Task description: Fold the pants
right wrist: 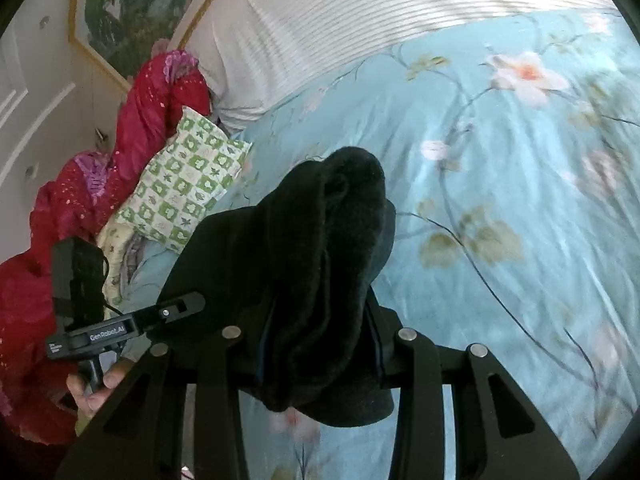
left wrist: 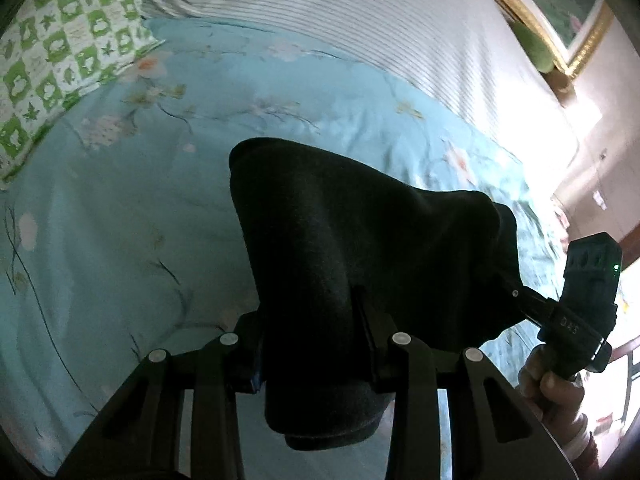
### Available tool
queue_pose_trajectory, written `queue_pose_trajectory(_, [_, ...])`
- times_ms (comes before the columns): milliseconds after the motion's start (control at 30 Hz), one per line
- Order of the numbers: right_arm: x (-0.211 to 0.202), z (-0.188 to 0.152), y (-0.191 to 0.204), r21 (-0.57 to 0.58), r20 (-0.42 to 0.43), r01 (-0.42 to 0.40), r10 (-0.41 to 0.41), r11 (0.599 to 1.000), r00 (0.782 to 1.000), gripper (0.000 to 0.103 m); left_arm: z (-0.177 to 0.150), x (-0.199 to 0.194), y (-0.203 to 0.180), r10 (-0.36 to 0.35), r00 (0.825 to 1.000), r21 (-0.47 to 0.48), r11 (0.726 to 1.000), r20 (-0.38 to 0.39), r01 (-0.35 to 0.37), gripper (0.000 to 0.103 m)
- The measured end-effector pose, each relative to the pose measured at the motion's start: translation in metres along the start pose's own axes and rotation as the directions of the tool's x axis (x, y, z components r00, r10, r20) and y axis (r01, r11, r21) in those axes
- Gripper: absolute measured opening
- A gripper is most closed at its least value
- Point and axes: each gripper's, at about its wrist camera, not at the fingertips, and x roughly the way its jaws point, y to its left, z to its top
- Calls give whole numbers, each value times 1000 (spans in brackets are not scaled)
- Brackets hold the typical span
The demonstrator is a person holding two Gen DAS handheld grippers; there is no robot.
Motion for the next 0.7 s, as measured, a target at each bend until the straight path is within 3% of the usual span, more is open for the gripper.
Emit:
queue_pose_trajectory(500, [34, 2, -13, 0, -75, -5, 5, 1000, 997, 40, -8, 20, 17, 15, 1000, -2, 1000, -5, -15, 37])
queue_pose_trajectory(700, [38, -3, -22, 18, -88, -9, 10, 1000, 996, 47, -16, 24, 22, 2, 1000, 4, 1000, 10, -2, 44])
